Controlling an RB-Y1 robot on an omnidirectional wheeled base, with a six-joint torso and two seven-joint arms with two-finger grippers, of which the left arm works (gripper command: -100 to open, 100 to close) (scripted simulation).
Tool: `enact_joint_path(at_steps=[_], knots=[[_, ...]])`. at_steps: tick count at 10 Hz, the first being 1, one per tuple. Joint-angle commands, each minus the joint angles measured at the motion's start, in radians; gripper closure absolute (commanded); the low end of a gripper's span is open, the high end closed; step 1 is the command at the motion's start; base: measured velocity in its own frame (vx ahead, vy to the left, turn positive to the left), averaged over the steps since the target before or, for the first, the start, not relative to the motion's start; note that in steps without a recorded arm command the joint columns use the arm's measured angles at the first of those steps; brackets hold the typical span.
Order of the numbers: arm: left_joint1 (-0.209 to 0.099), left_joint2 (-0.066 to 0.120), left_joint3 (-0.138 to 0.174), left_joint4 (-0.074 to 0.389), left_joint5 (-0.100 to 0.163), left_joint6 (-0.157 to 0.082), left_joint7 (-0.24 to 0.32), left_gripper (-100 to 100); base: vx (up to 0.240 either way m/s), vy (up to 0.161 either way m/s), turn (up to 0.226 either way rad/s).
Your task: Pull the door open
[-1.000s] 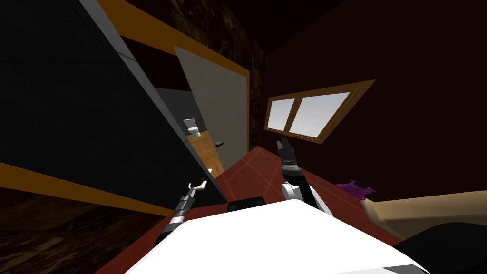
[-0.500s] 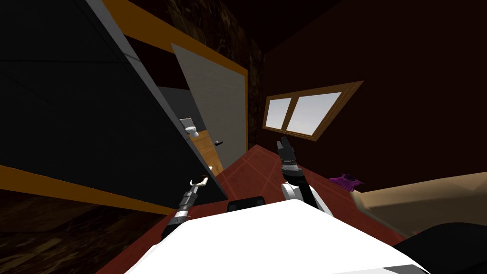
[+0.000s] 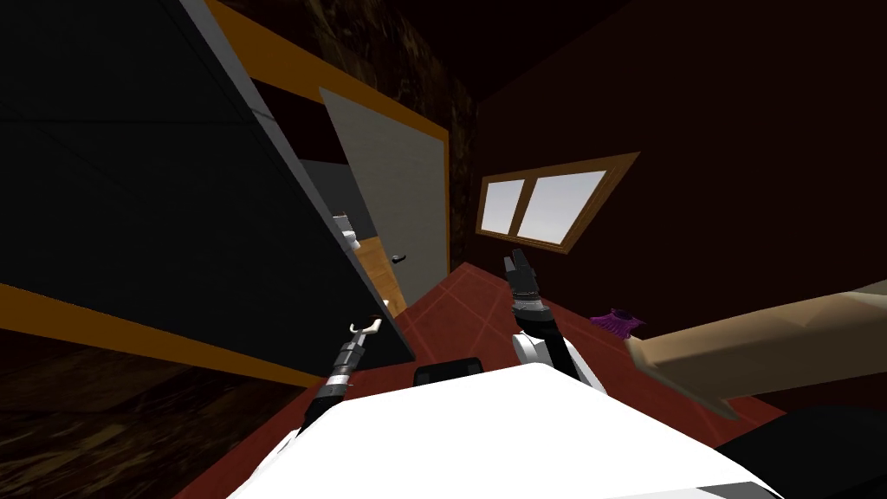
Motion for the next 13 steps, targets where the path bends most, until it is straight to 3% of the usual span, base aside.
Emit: enact_joint_path(at_steps=[1,2,12,13], knots=[[-0.028,-0.012,-0.023,0.034,0.001,-0.013,-0.002,100,-0.091,0.044,-0.049],[-0.028,-0.012,-0.023,0.034,0.001,-0.013,-0.002,100,-0.051,0.009,-0.009],[-0.163,-0.021,-0.154,0.065,0.118,0.070,-0.069,100,-0.135,0.067,-0.056],[-0.153,-0.020,-0.143,0.065,0.114,0.066,-0.068,100,-0.056,0.056,-0.035]])
